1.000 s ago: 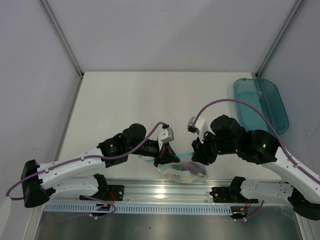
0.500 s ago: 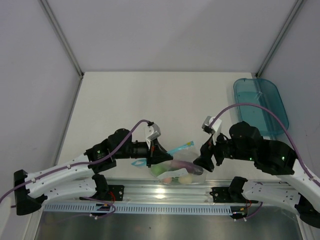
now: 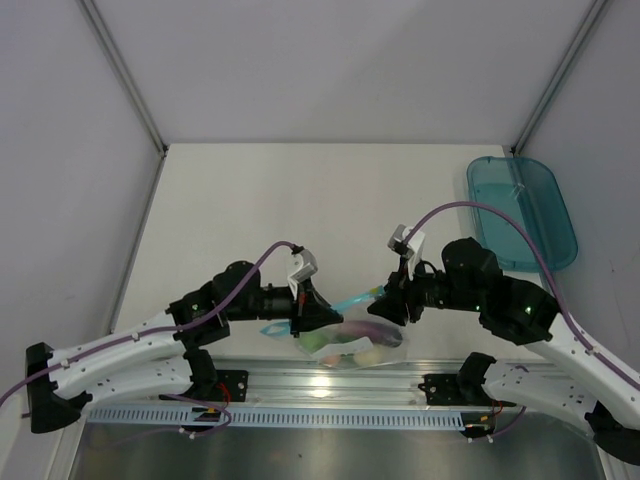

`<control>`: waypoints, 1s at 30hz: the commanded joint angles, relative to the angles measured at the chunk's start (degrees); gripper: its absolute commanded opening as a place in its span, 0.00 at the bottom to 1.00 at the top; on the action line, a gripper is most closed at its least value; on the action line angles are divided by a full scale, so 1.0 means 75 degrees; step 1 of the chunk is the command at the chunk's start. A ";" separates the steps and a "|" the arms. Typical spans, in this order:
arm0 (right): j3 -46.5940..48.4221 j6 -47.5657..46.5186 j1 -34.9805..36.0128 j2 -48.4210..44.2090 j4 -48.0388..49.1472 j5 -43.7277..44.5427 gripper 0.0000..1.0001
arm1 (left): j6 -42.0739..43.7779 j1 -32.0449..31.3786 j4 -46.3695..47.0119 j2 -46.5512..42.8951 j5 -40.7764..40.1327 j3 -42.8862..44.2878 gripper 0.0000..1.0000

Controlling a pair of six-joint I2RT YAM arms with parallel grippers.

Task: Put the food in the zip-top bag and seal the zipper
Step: Adjust the zipper food storage bag at the center of the board.

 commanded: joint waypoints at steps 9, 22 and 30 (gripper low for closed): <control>-0.0439 0.0348 -0.0696 -0.0160 0.1329 -0.1581 0.00 | -0.0116 0.0031 0.0721 -0.0358 0.0215 -0.0044 0.71; -0.0181 0.0160 -0.0754 0.0062 0.1282 -0.2718 0.00 | 0.0119 0.0031 0.0593 0.1001 0.0731 0.1187 0.70; -0.0228 0.0055 -0.0766 0.0109 0.1071 -0.2729 0.15 | -0.0080 0.0031 0.0359 0.0932 0.0497 0.0836 0.06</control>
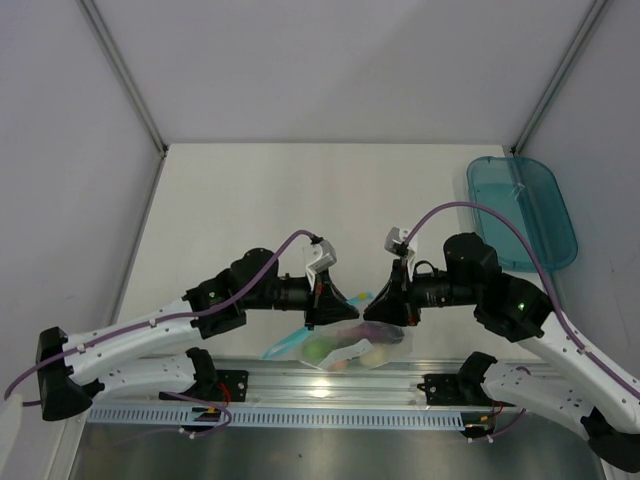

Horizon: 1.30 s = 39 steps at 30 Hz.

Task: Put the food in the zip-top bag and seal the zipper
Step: Adjust the zipper food storage bag at the center of the board.

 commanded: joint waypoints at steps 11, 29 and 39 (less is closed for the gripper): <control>-0.0086 0.0292 -0.0046 0.0008 0.0495 0.0318 0.99 | -0.0177 0.0031 -0.0018 -0.0466 -0.0101 -0.0205 0.01; -0.0216 0.0281 -0.0409 -0.0368 0.0706 0.0296 0.49 | -0.0295 0.0031 0.0193 -0.0654 -0.0054 -0.0440 0.00; -0.0146 0.0117 -0.0515 0.0077 0.1128 -0.0665 0.42 | -0.0330 0.0031 0.0205 -0.0642 0.0086 -0.0452 0.01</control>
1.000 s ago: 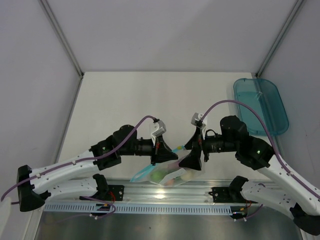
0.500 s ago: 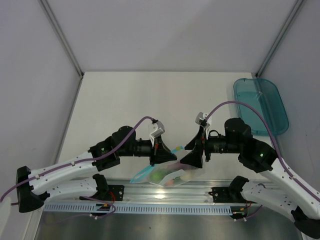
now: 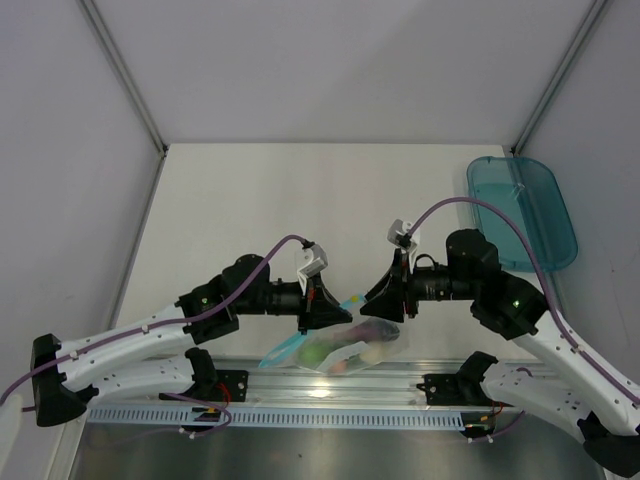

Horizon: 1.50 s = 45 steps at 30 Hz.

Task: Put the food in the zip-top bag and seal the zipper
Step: Adjust the zipper food storage bag at the center of the board.

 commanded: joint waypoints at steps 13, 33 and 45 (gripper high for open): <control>0.0123 -0.0046 -0.0020 0.0285 0.0537 -0.0381 0.00 | -0.0161 0.0031 0.0231 -0.0015 0.0212 0.0129 0.25; -0.0299 0.0517 -0.0008 -0.0195 0.1006 -0.0450 0.00 | -0.0735 0.0043 0.1965 0.0078 0.0071 -0.0059 0.41; -0.0428 0.0599 -0.0008 -0.0254 0.1029 -0.0426 0.00 | -0.0770 0.0054 0.2200 0.0114 -0.0046 -0.0117 0.30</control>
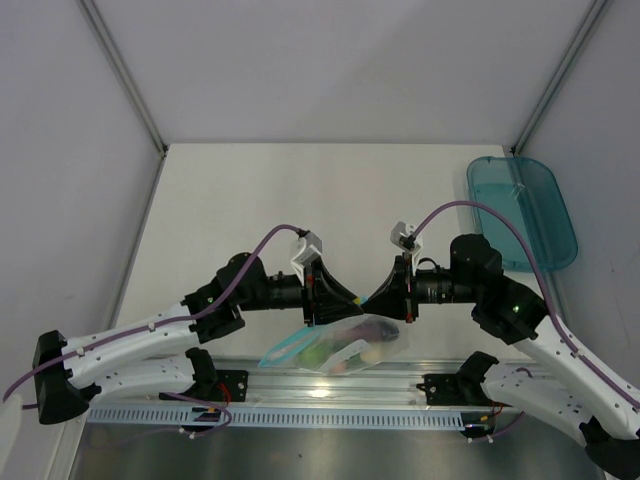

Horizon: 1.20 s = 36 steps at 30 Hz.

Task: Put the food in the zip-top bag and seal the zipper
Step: Adjust the zipper food storage bag at the center of the board.

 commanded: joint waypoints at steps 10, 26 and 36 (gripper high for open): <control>-0.0038 0.0109 -0.0008 -0.0088 0.0315 0.0110 0.00 | -0.0071 0.0040 0.0353 -0.0122 -0.0037 -0.0080 0.11; -0.0155 0.0508 0.0016 -0.0627 -0.0025 0.1808 0.00 | -0.0141 0.0040 0.0048 -0.0157 -0.0061 -0.0150 0.01; -0.0238 0.0333 -0.0031 -0.0639 0.0280 0.0924 0.00 | -0.0177 0.0040 -0.0045 -0.0216 0.0115 -0.0174 0.01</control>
